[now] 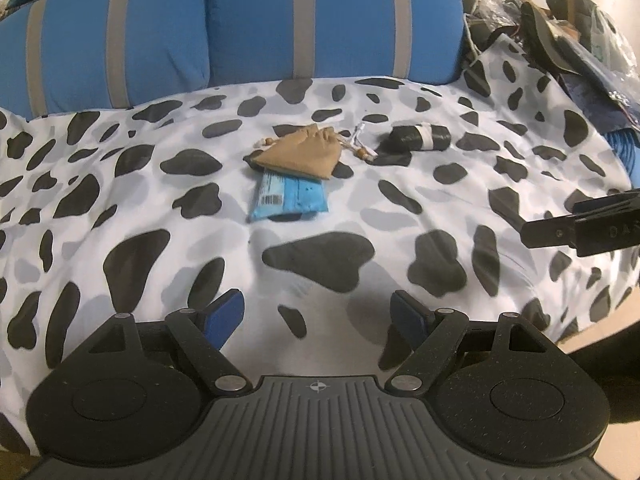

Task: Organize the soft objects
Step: 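Move the left gripper onto the blue wipes pack and close on it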

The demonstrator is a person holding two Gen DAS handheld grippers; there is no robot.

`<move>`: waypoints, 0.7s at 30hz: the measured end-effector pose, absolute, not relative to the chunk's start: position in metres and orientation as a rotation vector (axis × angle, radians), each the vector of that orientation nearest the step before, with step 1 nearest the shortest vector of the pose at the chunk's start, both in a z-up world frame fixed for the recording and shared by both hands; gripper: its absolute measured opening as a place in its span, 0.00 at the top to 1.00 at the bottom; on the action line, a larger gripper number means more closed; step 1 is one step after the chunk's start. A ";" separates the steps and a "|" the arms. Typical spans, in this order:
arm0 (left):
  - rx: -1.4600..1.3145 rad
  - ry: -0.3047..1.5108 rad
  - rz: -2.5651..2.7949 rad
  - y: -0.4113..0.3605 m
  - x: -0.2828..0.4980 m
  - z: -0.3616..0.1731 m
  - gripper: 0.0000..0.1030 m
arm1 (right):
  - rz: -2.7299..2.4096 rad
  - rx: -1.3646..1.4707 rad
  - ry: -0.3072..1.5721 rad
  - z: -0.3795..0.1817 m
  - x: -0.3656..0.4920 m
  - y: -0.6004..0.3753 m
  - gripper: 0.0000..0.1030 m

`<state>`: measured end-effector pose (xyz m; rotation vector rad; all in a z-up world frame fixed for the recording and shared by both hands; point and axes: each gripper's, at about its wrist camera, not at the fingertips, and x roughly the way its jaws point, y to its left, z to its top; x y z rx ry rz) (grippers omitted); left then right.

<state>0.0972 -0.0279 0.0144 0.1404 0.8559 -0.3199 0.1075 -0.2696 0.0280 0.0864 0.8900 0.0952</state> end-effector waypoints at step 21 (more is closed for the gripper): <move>0.249 0.826 -0.327 -0.059 0.183 -0.020 0.22 | 0.099 -0.011 0.895 0.018 0.174 -0.275 0.00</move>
